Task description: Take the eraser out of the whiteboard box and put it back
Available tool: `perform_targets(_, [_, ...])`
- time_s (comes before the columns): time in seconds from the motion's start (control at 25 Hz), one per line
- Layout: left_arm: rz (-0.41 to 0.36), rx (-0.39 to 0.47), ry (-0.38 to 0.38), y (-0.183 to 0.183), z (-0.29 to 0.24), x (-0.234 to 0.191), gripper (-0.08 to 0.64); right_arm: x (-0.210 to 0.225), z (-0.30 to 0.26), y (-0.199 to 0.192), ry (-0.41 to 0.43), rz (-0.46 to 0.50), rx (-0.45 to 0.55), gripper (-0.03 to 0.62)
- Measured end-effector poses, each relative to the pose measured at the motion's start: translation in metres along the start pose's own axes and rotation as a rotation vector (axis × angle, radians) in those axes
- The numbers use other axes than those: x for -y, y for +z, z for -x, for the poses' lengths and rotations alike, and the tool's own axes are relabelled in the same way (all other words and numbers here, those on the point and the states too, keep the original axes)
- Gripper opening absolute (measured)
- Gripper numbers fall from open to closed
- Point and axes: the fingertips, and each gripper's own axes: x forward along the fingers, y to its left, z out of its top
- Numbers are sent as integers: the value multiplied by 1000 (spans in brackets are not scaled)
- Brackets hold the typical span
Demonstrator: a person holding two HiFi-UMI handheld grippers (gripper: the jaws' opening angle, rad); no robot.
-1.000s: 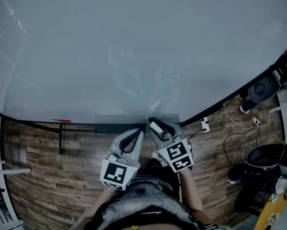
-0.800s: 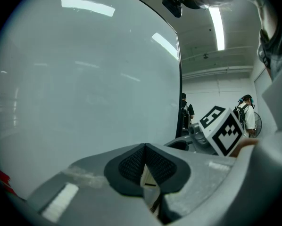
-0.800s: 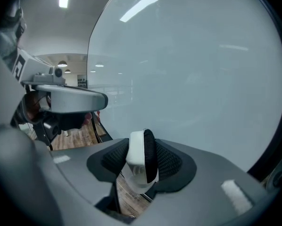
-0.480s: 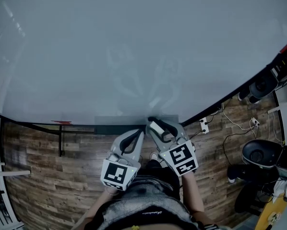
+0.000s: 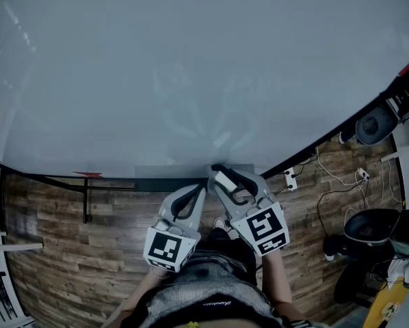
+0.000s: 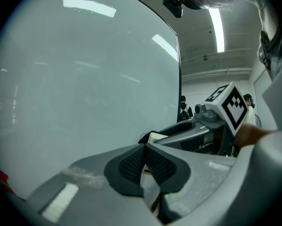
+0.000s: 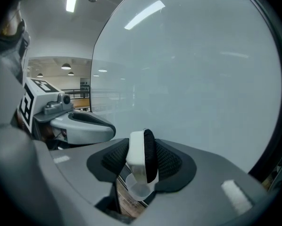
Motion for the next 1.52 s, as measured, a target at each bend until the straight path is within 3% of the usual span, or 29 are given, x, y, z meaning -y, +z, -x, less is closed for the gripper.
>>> perform_targets(0.32, [-8,5,-6,-1,2,2,2,-4,11,15,4,28,23,173])
perform_targets(0.68, [52,4,1,4,3,6,2,-1,21,28,-11,24,51,173])
perform_targets(0.88, [10,13,-12,2,2,7,2,0,23,30,-17,24,58,173])
perform_targets(1.04, [33,5,-7,3,2,9,2,0,25,33,-18,16,59,173])
perform_targets(1.2, [-24,6,-24,1,2,10,2,0,30,37,-17,12,71,172])
perform_targets(1.52, [24,5,-6,1,3,12,2,-1,38,40,-13,10,78,172])
